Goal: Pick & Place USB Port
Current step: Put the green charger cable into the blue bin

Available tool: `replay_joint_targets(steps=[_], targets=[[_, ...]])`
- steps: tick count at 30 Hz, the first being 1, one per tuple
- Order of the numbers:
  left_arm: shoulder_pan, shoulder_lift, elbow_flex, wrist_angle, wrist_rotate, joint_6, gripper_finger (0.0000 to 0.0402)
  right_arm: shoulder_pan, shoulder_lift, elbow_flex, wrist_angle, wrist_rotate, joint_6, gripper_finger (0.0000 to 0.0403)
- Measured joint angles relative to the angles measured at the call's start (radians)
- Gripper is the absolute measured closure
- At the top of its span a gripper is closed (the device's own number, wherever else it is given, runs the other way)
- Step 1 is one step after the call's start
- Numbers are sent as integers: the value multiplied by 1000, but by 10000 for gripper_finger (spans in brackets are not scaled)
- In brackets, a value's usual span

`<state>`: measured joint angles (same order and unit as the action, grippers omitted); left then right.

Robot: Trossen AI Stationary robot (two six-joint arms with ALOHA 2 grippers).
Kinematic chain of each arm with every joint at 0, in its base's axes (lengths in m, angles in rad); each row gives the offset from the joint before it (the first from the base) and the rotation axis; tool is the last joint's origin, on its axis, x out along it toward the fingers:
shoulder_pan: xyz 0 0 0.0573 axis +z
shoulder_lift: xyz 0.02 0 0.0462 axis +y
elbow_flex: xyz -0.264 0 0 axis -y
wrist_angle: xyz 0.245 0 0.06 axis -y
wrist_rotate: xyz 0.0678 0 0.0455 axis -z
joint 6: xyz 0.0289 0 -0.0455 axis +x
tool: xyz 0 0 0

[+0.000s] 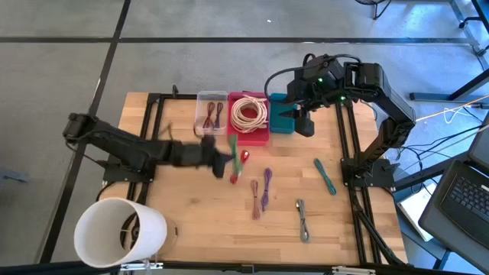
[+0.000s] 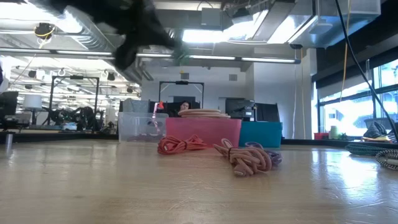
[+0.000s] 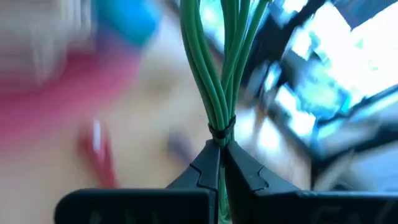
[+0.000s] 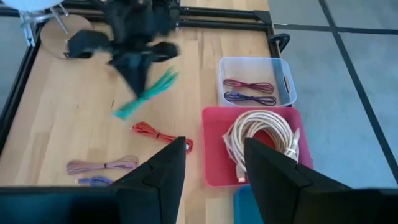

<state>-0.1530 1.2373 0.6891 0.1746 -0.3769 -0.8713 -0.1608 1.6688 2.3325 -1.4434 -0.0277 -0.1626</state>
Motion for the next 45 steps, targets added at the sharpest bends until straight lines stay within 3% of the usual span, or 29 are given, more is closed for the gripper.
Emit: replay_joint_targets(steps=[3, 7, 11, 16, 27, 45], targets=[[129, -21, 3, 229, 70, 163, 398, 0, 0, 0, 9, -3, 6, 237], [304, -2, 31, 475, 283, 275, 398, 0, 0, 0, 32, -28, 6, 237], [424, 59, 158, 397, 476, 339, 399, 0, 0, 0, 101, -29, 6, 237], [464, 183, 373, 304, 648, 456, 399, -1, 0, 0, 192, -29, -1, 237], [464, 340, 663, 252, 758, 586, 399, -1, 5, 2, 221, -28, 22, 237], [405, 335, 687, 204, 730, 684, 399, -13, 14, 1, 201, 1, -1, 242]])
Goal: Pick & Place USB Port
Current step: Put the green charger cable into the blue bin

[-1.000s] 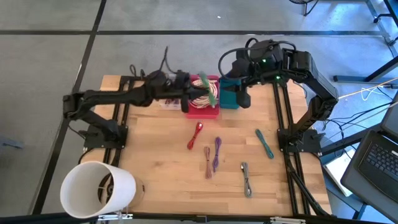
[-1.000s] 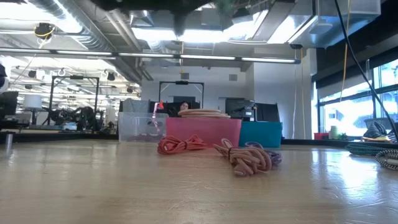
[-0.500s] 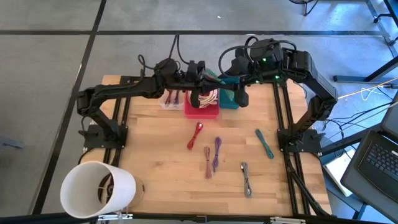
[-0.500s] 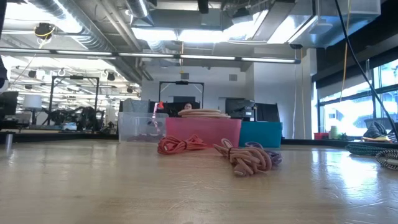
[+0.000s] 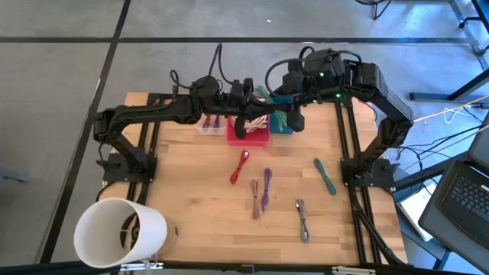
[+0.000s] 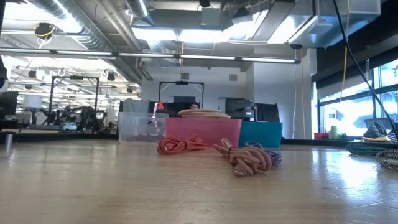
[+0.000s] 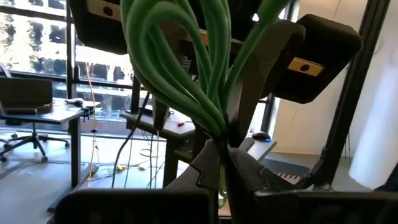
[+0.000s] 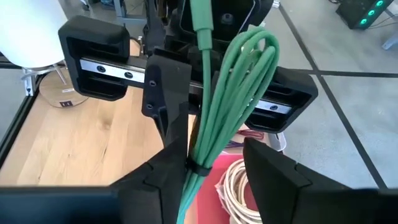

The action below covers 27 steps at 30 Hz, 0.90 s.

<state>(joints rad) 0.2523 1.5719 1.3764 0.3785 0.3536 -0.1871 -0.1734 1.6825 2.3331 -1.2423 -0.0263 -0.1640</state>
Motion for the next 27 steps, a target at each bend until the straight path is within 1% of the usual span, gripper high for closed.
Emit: replay_joint_targets(steps=[3, 4, 7, 8, 10, 13, 15, 17, 18, 19, 20, 23, 24, 27], targets=[[9, 0, 0, -26, 5, 0, 399, 0, 0, 0, -3, 1, 0, 275], [12, 0, 0, -36, 6, 1, 399, 0, 0, -1, -3, 5, 0, 295], [14, 0, 0, -64, -2, 17, 398, 0, 0, -1, -17, 7, -3, 373], [13, 0, 0, -73, -1, 22, 398, 0, 0, -1, -22, 7, -8, 384], [14, 0, 1, -96, -1, 19, 395, 0, 0, -1, -26, 32, -8, 386], [33, -8, 1, -172, -4, 18, 375, -6, -2, -1, -90, 188, -17, 392], [50, -24, -3, -244, 4, 18, 352, -22, -8, 0, -183, 352, -8, 392], [64, -53, -2, -318, -19, 20, 327, -49, -20, 12, -301, 482, 43, 392], [74, -68, -2, -354, -31, 26, 315, -61, -28, 12, -341, 522, 76, 392], [83, -82, 0, -391, -49, 36, 303, -78, -41, 7, -333, 532, 112, 392], [92, -101, 0, -445, -74, 43, 292, -95, -61, -11, -314, 505, 145, 392], [110, -150, -1, -596, -164, 77, 266, -168, -114, -59, -286, 277, 248, 392], [112, -168, -1, -655, -204, 80, 260, -195, -125, -84, -288, 235, 288, 392], [115, -211, -1, -791, -340, 80, 252, -270, -130, -200, -274, 213, 384, 392]])
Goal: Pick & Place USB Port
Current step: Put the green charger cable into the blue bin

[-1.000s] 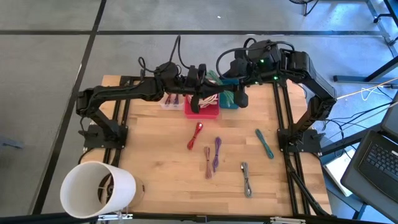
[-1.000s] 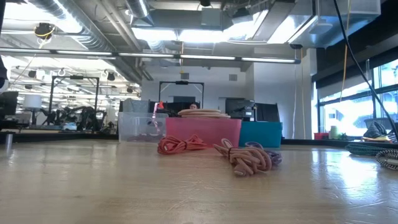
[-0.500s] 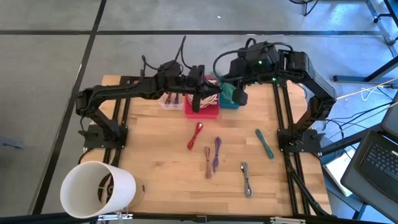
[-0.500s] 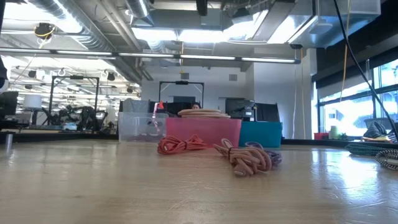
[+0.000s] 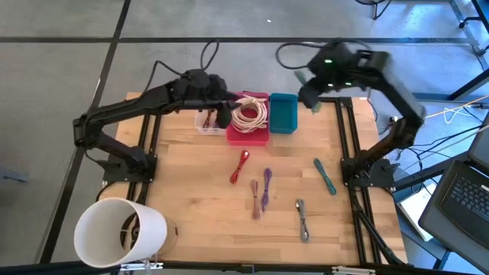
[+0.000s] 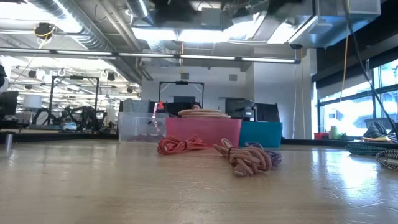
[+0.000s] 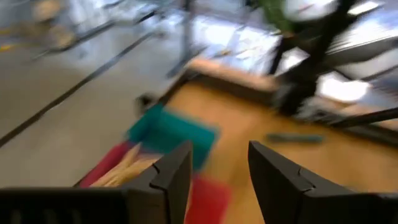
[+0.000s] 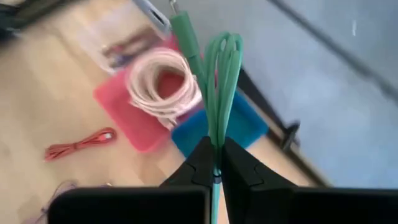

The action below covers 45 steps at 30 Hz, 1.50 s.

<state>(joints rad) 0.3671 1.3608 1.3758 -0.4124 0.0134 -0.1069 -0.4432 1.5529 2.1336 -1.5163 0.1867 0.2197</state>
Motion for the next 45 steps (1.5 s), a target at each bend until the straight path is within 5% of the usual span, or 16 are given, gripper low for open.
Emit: replay_joint_targets(steps=[2, 7, 10, 20, 31, 45], targets=[[2, -16, 0, -68, -73, 0, 250, -58, 5, -108, 77, -72, 22, 392], [0, -39, 0, -146, -107, -19, 255, -224, 58, -383, 498, -528, 37, 392], [1, -46, 0, -181, -109, -42, 261, -330, 112, -494, 628, -627, 116, 392], [2, -70, 0, -205, -211, -42, 278, -493, 205, -745, 772, -591, 200, 392], [2, -70, 0, -187, -267, -19, 279, -393, 218, -796, 859, -387, 253, 392], [2, -70, -1, -190, -256, -20, 281, -339, 387, -796, 834, -405, 301, 392]])
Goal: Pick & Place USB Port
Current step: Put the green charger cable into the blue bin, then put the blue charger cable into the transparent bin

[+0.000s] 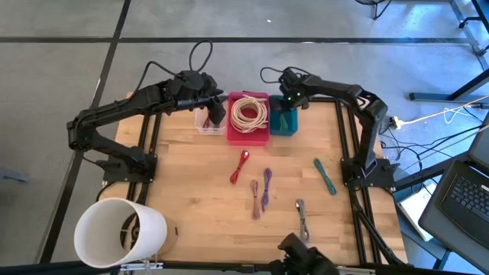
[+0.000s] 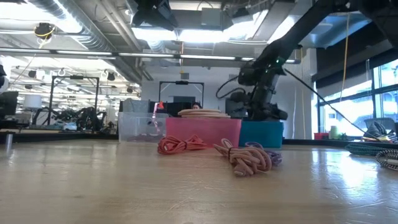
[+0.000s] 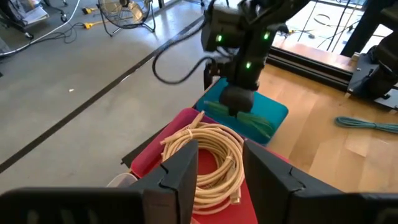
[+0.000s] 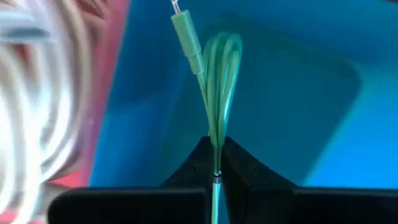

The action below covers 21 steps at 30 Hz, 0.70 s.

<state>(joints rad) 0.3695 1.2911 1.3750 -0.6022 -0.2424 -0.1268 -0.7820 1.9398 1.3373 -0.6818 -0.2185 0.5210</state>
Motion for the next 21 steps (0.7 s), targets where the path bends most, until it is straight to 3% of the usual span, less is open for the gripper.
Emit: replay_joint_targets(steps=[9, 21], targets=[[0, 0, 0, -1, 1, 0, 287, 1, 56, 0, 22, -11, -5, 383], [0, 1, 0, -1, 1, 1, 288, 0, 36, 14, 16, -100, -37, 233]])
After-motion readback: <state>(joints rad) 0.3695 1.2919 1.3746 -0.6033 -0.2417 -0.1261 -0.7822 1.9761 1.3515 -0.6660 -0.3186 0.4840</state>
